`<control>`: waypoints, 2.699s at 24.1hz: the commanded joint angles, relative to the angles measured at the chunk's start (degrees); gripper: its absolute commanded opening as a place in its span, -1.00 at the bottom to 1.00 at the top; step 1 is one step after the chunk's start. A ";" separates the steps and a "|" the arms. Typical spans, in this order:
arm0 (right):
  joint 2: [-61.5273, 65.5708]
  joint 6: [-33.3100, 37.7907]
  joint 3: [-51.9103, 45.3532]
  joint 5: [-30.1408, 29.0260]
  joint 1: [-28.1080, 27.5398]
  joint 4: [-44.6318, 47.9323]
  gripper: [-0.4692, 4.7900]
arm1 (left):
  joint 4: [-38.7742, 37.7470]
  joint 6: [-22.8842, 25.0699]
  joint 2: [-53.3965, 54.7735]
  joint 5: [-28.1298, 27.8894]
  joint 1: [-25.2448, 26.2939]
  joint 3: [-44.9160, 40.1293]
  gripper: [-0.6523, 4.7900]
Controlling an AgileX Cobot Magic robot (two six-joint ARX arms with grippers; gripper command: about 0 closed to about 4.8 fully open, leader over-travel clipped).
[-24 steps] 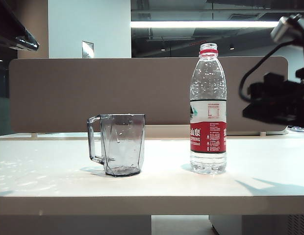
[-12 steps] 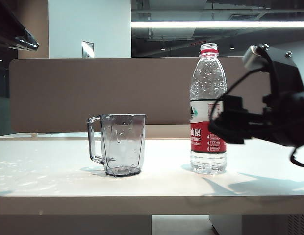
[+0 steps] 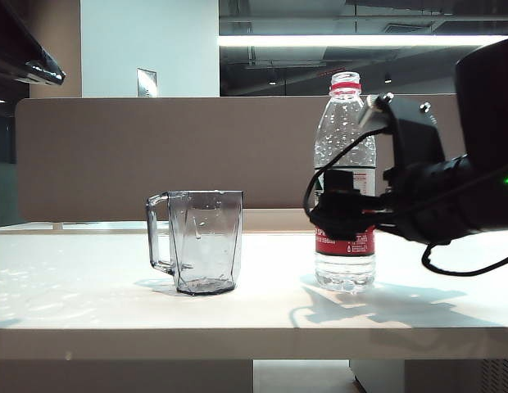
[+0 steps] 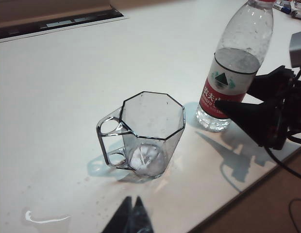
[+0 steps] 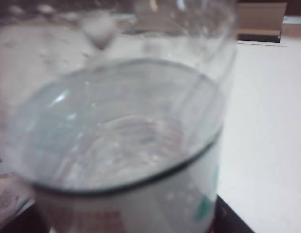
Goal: Pick up the mineral water bottle on the table and pour water into the mug until it's half full.
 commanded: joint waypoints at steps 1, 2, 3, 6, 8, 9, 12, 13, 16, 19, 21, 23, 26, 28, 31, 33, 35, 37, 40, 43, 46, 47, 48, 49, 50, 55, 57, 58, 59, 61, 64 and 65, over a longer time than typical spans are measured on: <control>2.62 -0.02 2.69 -0.26 0.15 0.72 0.82 | 0.76 0.22 -0.02 0.22 -0.07 0.15 -0.78; 3.58 -0.02 3.74 -0.22 0.15 0.87 0.82 | 0.74 0.22 -0.04 0.20 -0.07 0.15 -0.78; 4.09 -0.02 4.26 -0.20 0.15 0.90 0.82 | 0.76 0.22 -0.04 0.22 -0.07 0.15 -0.78; 4.83 -0.04 5.55 1.01 0.15 0.83 0.80 | 0.74 0.22 -0.04 0.22 -0.07 0.15 -0.78; 4.87 -0.04 5.84 2.82 0.13 1.27 0.57 | 0.74 0.22 -0.04 0.22 -0.07 0.15 -0.78; 4.87 -0.04 5.84 3.02 0.09 1.46 0.51 | 0.74 0.22 -0.04 0.20 -0.07 0.15 -0.78; 4.87 -0.04 5.84 3.02 -0.02 1.27 0.40 | 0.74 0.22 -0.04 0.22 -0.07 0.15 -0.78; 4.87 -0.07 5.84 2.99 -0.02 1.14 0.33 | 0.74 0.22 -0.04 0.22 -0.07 0.15 -0.78; 4.87 -0.17 5.84 2.99 -0.02 1.01 0.04 | 0.74 0.22 -0.04 0.22 -0.07 0.15 -0.78; 4.85 -4.90 5.81 2.95 -0.02 0.96 -0.04 | 0.74 0.22 -0.04 0.20 -0.07 0.15 -0.78; 4.20 -8.55 5.75 2.91 -0.02 -0.13 -0.04 | 0.74 0.22 -0.04 0.20 -0.07 0.15 -0.78; 2.67 -11.02 5.77 2.97 -0.02 -3.37 -0.06 | 0.74 0.22 -0.04 0.20 -0.07 0.15 -0.78; -0.20 -16.33 5.77 3.15 -0.02 -8.37 -0.07 | 0.74 0.22 -0.04 0.20 -0.07 0.15 -0.78; -2.45 -20.44 5.81 4.61 -0.02 -11.45 -0.07 | 0.74 0.22 -0.04 0.20 -0.07 0.15 -0.78; -7.67 -31.69 6.60 8.90 -0.02 -19.15 -0.07 | 0.74 0.22 -0.04 0.22 -0.07 0.15 -0.78; -9.01 -36.68 7.91 9.92 -0.02 -23.37 -0.07 | 0.76 0.22 -0.04 0.22 -0.07 0.15 -0.78; -9.44 -41.99 10.10 11.56 -0.02 -27.12 -0.07 | 0.74 0.22 -0.04 0.20 -0.07 0.15 -0.78; -9.44 -45.05 11.63 12.85 -0.02 -28.70 -0.07 | 0.74 0.22 -0.04 0.22 -0.07 0.15 -0.78; -9.53 -48.17 13.64 13.46 0.04 -30.03 -0.07 | 0.76 0.22 -0.04 0.22 -0.07 0.15 -0.78; -9.55 -55.49 15.78 14.99 0.04 -30.82 -0.07 | 0.74 0.22 -0.04 0.22 -0.07 0.15 -0.78; -9.55 -62.93 17.73 17.33 0.04 -31.10 -0.07 | 0.74 0.22 -0.04 0.20 -0.07 0.15 -0.78; -9.55 -64.70 18.16 17.40 0.04 -31.15 -0.07 | 0.76 0.22 -0.04 0.22 -0.07 0.15 -0.78; -9.55 -66.38 18.53 17.51 0.04 -31.30 -0.07 | 0.74 0.22 -0.04 0.22 -0.07 0.15 -0.78; -9.55 -68.57 18.91 17.55 0.04 -31.34 -0.07 | 0.74 0.22 -0.02 0.22 -0.07 0.15 -0.78; -9.55 -70.10 19.15 17.57 0.04 -31.50 -0.07 | 0.74 0.22 -0.04 0.22 -0.07 0.15 -0.78; -9.55 -78.99 19.45 17.51 0.04 -30.60 -0.05 | 0.74 0.22 -0.04 0.22 -0.07 0.15 -0.78; -9.55 -81.83 19.45 17.53 0.04 -30.25 -0.05 | 0.76 0.22 -0.04 0.20 -0.07 0.15 -0.78; -9.55 -82.73 19.45 17.53 0.04 -30.23 -0.05 | 0.76 0.22 -0.04 0.20 -0.07 0.15 -0.78; -9.55 -83.38 19.45 17.51 0.04 -30.23 -0.05 | 0.76 0.22 -0.04 0.20 -0.07 0.15 -0.78; -9.55 -85.02 19.45 17.51 0.04 -30.23 -0.05 | 0.74 0.22 -0.04 0.22 -0.07 0.15 -0.78; -9.55 -86.23 19.45 17.55 0.04 -30.01 -0.05 | 0.74 0.22 -0.04 0.20 -0.07 0.15 -0.78; -9.55 -86.33 19.45 17.57 0.04 -29.68 -0.05 | 0.74 0.22 -0.04 0.22 -0.07 0.15 -0.78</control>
